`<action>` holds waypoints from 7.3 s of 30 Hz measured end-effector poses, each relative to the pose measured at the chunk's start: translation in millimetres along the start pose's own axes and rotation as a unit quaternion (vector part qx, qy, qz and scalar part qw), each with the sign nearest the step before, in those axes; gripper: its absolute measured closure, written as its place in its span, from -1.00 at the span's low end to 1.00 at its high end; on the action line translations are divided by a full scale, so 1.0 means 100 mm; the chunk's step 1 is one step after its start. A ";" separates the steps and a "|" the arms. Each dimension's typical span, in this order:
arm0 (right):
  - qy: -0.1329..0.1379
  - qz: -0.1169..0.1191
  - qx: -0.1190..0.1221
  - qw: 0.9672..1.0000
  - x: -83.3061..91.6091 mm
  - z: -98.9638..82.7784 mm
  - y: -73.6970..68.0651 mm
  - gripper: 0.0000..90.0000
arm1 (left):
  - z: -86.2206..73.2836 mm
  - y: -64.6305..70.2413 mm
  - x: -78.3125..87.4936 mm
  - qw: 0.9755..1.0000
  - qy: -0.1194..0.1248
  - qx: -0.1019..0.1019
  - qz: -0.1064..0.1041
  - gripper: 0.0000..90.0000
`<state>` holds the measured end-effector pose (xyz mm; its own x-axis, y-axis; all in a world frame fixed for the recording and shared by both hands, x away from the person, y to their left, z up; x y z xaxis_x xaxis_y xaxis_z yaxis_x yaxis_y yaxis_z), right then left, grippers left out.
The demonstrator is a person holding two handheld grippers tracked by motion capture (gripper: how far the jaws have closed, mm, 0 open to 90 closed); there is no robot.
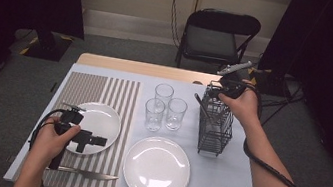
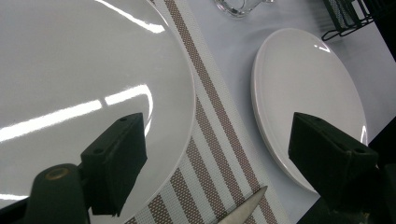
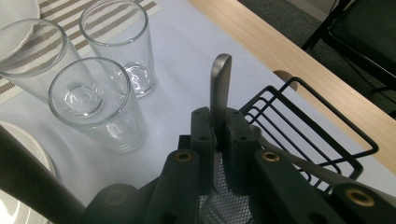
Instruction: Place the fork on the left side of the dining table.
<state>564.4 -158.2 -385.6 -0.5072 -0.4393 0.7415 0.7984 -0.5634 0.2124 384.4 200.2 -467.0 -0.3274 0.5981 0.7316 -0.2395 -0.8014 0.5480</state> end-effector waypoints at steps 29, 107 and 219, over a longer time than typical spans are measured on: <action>0.056 -0.018 -0.010 0.998 0.45 0.30 0.10 0.95 | -0.01 0.01 -0.02 1.000 -0.004 0.001 -0.001 -0.58; 0.118 0.012 0.037 0.992 1.42 0.70 -0.15 0.95 | -0.02 0.06 -0.03 1.000 -0.006 -0.004 0.001 -0.58; 0.129 0.135 0.068 0.980 0.97 -0.35 -1.25 0.95 | -0.03 0.07 -0.03 1.000 -0.007 -0.004 -0.002 -0.59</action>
<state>404.2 -154.6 -362.5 -0.3235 -0.7318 0.5998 0.9415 -0.3125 0.1265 380.7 192.3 -466.9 -0.3132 0.6020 0.7345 -0.2481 -0.7984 0.5486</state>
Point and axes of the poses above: each handheld gripper's, and its own axes: x roughly backward along the jaws, z roughly out of its top, y roughly to its right, the point moved 9 cm from there along -x, roughly forward along the jaws, and after that the axes turned 11 degrees about x, right-handed, at the moved point
